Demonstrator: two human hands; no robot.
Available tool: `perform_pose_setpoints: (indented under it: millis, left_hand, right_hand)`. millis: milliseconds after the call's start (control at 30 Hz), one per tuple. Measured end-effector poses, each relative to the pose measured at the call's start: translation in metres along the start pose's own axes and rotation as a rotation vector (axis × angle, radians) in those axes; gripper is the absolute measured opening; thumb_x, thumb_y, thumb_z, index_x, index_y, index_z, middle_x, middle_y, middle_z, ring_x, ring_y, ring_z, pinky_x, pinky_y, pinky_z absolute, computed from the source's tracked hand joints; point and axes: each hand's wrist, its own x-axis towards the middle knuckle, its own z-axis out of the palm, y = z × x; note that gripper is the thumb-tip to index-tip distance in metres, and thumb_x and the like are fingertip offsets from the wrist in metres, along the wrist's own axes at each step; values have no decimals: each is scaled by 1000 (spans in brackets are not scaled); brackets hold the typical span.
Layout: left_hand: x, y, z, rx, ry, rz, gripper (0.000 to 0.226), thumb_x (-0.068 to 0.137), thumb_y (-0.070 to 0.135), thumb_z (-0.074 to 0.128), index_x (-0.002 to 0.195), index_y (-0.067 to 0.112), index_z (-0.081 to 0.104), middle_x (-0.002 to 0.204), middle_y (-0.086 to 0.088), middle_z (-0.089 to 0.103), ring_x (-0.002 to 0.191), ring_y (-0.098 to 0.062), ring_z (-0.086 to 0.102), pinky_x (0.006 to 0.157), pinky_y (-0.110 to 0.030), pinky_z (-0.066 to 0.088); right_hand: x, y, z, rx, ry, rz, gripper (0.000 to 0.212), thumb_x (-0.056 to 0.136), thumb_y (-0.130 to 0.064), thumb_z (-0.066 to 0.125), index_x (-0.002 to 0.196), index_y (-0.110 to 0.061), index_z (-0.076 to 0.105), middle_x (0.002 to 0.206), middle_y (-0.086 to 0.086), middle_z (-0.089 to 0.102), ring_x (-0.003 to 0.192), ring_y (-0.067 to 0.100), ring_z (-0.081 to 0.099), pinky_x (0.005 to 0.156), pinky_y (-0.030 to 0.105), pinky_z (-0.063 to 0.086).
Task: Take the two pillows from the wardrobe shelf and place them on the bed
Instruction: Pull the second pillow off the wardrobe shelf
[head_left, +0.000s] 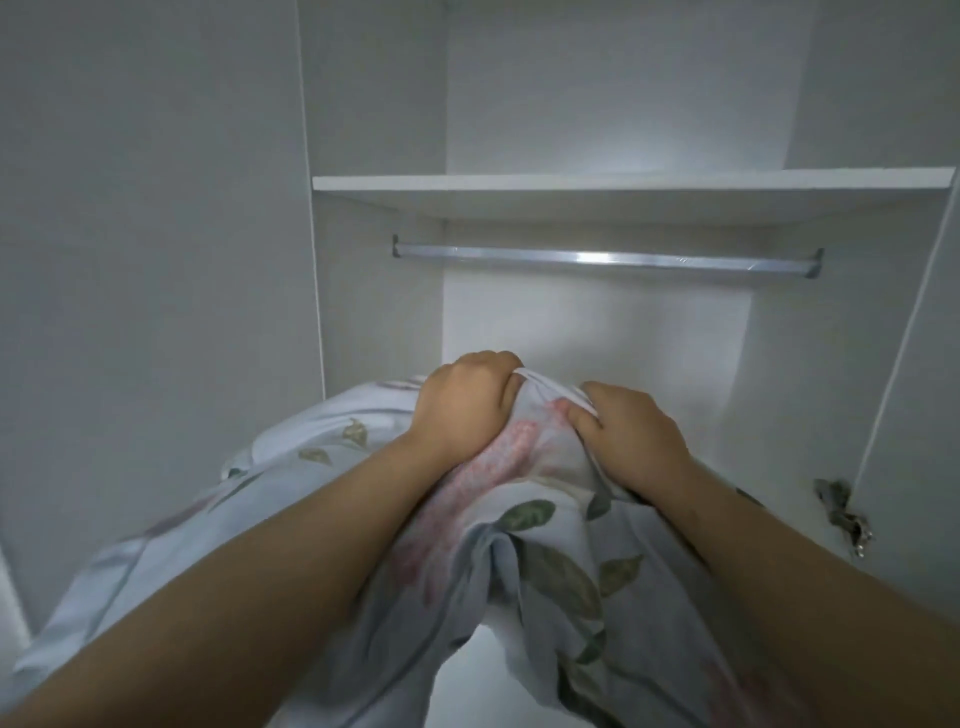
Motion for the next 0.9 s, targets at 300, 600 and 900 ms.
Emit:
perform_pose_setpoints:
  millis: [300, 600, 900]
  left_hand:
    - [-123, -21, 29, -90, -303, -326, 29, 97, 26, 37, 109, 15, 61, 113, -8, 65, 105, -26, 58, 85, -34, 45]
    - [-242, -67, 24, -58, -572, -602, 30, 96, 24, 37, 112, 14, 61, 117, -7, 65, 110, -25, 57, 90, -33, 43]
    - [-317, -121, -9, -132, -562, -860, 21, 92, 21, 48, 102, 13, 64, 101, -7, 68, 97, -23, 60, 77, -26, 42]
  right_hand:
    - [-72, -8, 104, 224, -295, 46, 40, 97, -37, 36, 59, -25, 33, 63, -8, 43, 72, 23, 48, 66, 31, 36]
    - [-139, -55, 208, 388, -627, 100, 33, 95, -31, 44, 72, -8, 52, 74, 7, 58, 77, 25, 58, 69, 32, 42]
    - [-158, -126, 266, 409, -788, -13, 38, 94, -33, 47, 58, -23, 39, 57, -7, 43, 52, 7, 40, 50, 19, 30]
